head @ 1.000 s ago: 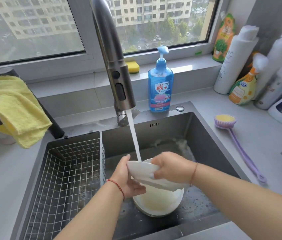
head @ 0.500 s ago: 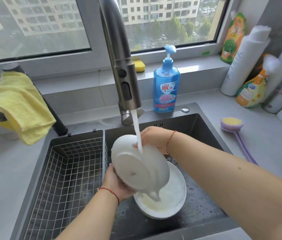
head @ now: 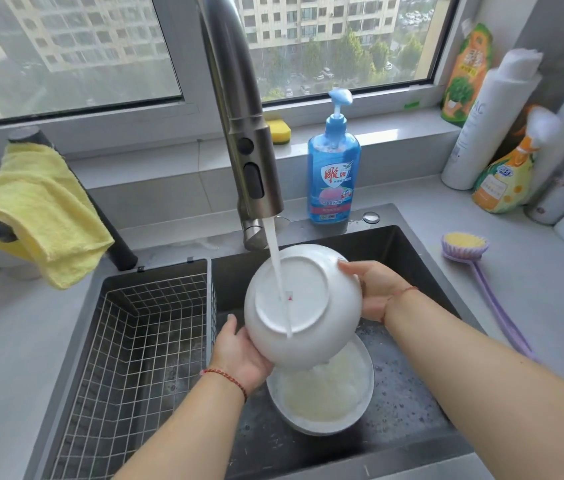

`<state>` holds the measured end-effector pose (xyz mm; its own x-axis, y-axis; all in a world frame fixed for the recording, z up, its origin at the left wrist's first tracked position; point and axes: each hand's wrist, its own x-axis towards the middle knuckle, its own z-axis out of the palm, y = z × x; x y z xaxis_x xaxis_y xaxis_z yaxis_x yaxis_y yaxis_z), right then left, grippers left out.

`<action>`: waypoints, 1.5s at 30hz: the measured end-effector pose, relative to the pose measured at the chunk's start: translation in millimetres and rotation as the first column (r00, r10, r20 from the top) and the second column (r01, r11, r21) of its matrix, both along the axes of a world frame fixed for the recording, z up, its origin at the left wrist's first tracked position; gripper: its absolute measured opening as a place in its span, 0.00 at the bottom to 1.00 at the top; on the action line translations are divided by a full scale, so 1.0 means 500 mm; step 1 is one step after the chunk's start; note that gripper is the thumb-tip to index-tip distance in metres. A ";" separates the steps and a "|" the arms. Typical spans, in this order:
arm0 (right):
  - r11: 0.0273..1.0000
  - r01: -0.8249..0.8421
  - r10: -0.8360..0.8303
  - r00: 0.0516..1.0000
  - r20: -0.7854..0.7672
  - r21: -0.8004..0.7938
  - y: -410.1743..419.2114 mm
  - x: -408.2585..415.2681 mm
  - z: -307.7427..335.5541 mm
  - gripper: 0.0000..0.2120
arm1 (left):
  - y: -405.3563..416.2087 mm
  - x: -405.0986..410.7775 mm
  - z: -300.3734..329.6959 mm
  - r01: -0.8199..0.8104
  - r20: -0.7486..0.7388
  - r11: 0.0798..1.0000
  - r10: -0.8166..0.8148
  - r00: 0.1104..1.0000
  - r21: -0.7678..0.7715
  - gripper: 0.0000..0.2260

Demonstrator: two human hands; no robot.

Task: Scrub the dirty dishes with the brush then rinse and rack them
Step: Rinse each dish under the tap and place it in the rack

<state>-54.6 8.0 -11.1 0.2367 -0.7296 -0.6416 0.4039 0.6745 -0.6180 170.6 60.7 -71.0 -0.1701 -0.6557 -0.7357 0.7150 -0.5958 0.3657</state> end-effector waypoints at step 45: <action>0.327 -0.935 -0.323 0.025 -0.946 -0.136 0.241 0.070 0.004 0.13 | 0.034 -0.082 0.086 -0.005 -0.105 0.994 -0.006 0.994 -0.107 0.20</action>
